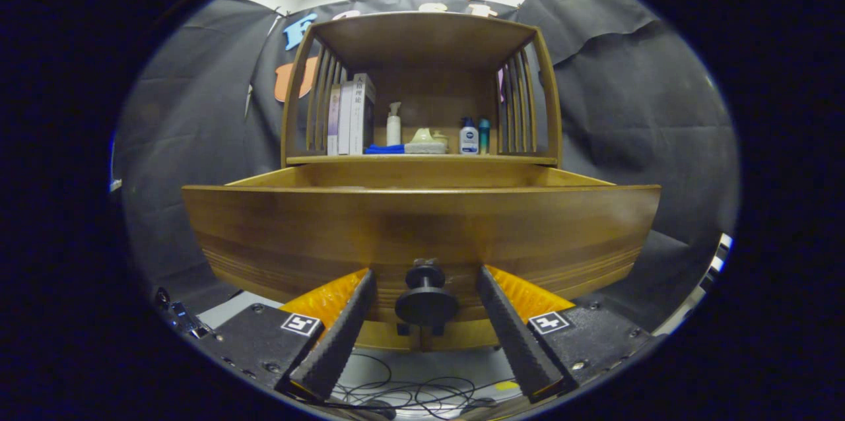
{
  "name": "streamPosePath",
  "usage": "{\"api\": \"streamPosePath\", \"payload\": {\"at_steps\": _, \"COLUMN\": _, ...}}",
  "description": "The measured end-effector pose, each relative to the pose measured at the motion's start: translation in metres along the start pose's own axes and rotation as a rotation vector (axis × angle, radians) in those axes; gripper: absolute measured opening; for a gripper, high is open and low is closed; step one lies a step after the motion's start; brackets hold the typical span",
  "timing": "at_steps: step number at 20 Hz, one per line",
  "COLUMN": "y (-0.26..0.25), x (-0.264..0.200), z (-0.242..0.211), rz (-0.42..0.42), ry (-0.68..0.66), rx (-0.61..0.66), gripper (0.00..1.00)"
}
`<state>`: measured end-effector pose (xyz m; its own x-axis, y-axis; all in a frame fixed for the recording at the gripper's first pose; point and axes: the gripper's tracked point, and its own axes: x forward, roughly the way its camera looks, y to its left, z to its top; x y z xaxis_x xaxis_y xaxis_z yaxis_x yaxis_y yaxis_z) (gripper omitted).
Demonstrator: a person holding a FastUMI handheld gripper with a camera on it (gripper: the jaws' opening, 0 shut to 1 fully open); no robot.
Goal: Pull open the drawer, take out the items inside it, and place them on the countertop above the cabinet.
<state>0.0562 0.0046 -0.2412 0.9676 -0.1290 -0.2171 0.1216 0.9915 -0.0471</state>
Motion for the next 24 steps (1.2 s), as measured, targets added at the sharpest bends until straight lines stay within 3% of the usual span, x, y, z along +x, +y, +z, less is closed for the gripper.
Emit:
{"api": "streamPosePath", "payload": {"at_steps": 8, "y": -0.002, "x": 0.007, "z": 0.005, "rz": 0.015, "ry": -0.01, "rx": -0.007, "gripper": 0.99}}
{"api": "streamPosePath", "payload": {"at_steps": 24, "y": 0.002, "x": 0.063, "z": 0.024, "rz": 0.01, "ry": 0.038, "rx": -0.015, "gripper": 0.99}}
